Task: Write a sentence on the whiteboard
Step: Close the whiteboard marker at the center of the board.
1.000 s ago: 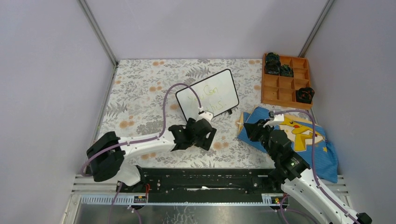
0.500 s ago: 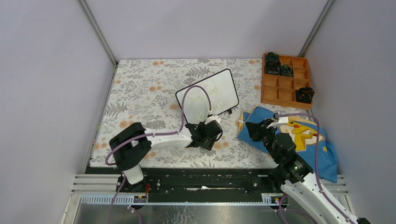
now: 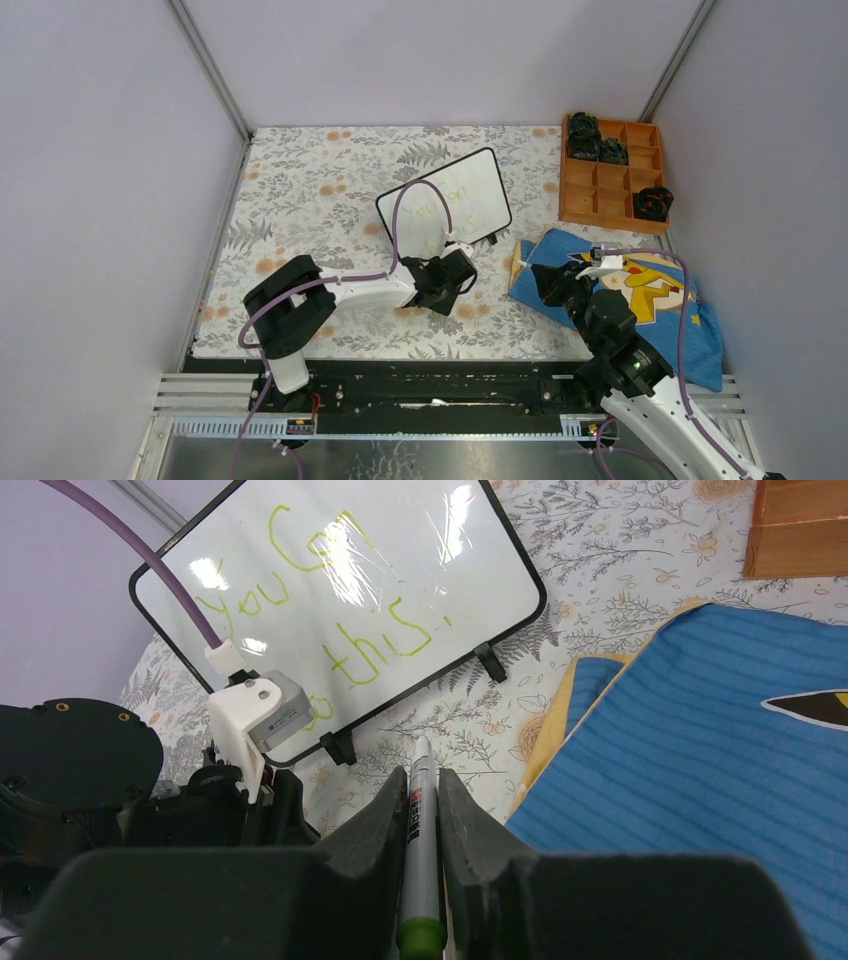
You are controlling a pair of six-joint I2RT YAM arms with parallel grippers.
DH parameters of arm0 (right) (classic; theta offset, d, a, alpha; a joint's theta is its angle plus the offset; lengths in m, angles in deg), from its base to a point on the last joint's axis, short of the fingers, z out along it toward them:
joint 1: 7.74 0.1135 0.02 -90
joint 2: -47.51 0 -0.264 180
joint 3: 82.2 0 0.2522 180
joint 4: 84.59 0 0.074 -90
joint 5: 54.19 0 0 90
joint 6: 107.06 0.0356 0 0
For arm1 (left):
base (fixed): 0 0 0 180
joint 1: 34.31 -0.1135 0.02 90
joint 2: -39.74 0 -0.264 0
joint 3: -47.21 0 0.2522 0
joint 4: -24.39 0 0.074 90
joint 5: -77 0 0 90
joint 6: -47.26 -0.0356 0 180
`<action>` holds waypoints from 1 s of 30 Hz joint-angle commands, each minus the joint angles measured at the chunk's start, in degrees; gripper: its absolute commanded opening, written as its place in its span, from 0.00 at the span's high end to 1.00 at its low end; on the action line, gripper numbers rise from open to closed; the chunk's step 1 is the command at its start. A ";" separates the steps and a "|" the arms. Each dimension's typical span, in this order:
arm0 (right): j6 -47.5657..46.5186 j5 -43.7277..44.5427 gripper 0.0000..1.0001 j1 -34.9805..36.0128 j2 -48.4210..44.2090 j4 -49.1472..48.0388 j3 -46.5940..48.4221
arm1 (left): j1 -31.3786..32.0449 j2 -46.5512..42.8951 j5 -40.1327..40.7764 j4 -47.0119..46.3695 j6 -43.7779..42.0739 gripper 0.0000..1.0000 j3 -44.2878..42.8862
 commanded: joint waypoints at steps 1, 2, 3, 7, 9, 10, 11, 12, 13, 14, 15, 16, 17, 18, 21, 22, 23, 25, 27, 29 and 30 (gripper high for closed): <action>0.16 1.61 1.00 0.27 -0.36 -2.07 0.00 | -1.62 0.86 -2.16 0.81 -0.63 0.59 -1.10; 0.16 1.60 1.00 0.27 -0.28 -2.16 -0.05 | -1.73 0.83 -2.36 0.73 -0.62 0.60 -1.04; 0.16 1.63 1.00 0.28 -0.25 -2.23 -0.14 | -1.75 0.93 -2.48 0.74 -0.69 0.60 -0.97; 0.11 1.72 1.00 0.31 -0.30 -2.52 -0.46 | -1.75 1.34 -2.86 0.79 -0.58 0.62 -0.45; 0.09 1.84 1.00 0.32 -0.24 -2.78 -0.58 | -1.75 1.64 -2.81 0.81 -0.71 0.64 -0.21; 0.12 1.89 1.00 0.34 -0.23 -2.79 -0.52 | -1.73 1.66 -2.75 0.77 -0.74 0.64 -0.12; 0.07 1.94 1.00 0.29 -0.16 -2.80 -0.51 | -1.75 1.66 -2.68 0.77 -0.84 0.66 0.05; 0.07 1.98 1.00 0.28 -0.11 -2.69 -0.51 | -1.75 1.63 -2.57 0.75 -0.83 0.68 0.13; 0.11 1.97 1.00 0.28 -0.15 -2.61 -0.56 | -1.75 1.70 -2.51 0.75 -0.90 0.69 0.19; 0.15 1.99 1.00 0.29 -0.10 -2.53 -0.54 | -1.75 1.71 -2.60 0.79 -0.91 0.71 0.27; 0.08 2.06 1.00 0.31 -0.18 -2.42 -0.51 | -1.75 1.63 -2.53 0.79 -0.92 0.72 0.40; 0.11 2.06 1.00 0.27 -0.20 -2.37 -0.51 | -1.67 1.41 -2.63 0.70 -0.85 0.73 0.50; 0.09 2.09 1.00 0.29 -0.24 -2.30 -0.47 | -1.66 1.23 -2.79 0.45 -0.83 0.74 0.73; 0.11 2.24 1.00 0.28 -0.31 -2.21 -0.35 | -1.62 0.98 -3.06 0.35 -0.89 0.75 0.94; 0.07 2.31 1.00 0.29 -0.39 -2.03 -0.25 | -1.63 0.72 -3.18 -0.16 -0.92 0.81 1.82; 0.07 2.24 1.00 0.29 -0.34 -1.99 -0.24 | -1.59 0.67 -3.31 -0.43 -0.79 0.84 2.24; 0.07 2.23 1.00 0.28 -0.34 -1.96 -0.29 | -1.58 0.39 -3.41 -0.81 -0.67 0.90 2.67; 0.08 2.20 1.00 0.32 -0.43 -1.79 -0.37 | -1.57 -0.40 -3.14 -1.82 -0.10 1.00 3.80; 0.22 2.26 1.00 0.28 -0.53 -1.79 -0.57 | -1.57 -2.59 -1.71 -2.73 1.29 1.00 4.94; 0.41 2.23 1.00 0.31 -0.54 -2.19 -0.84 | -1.59 -4.89 0.45 -3.27 3.72 1.00 5.68; 0.57 2.15 1.00 0.35 -0.31 -2.45 -1.00 | -1.64 -5.93 1.28 -3.75 4.94 1.00 6.10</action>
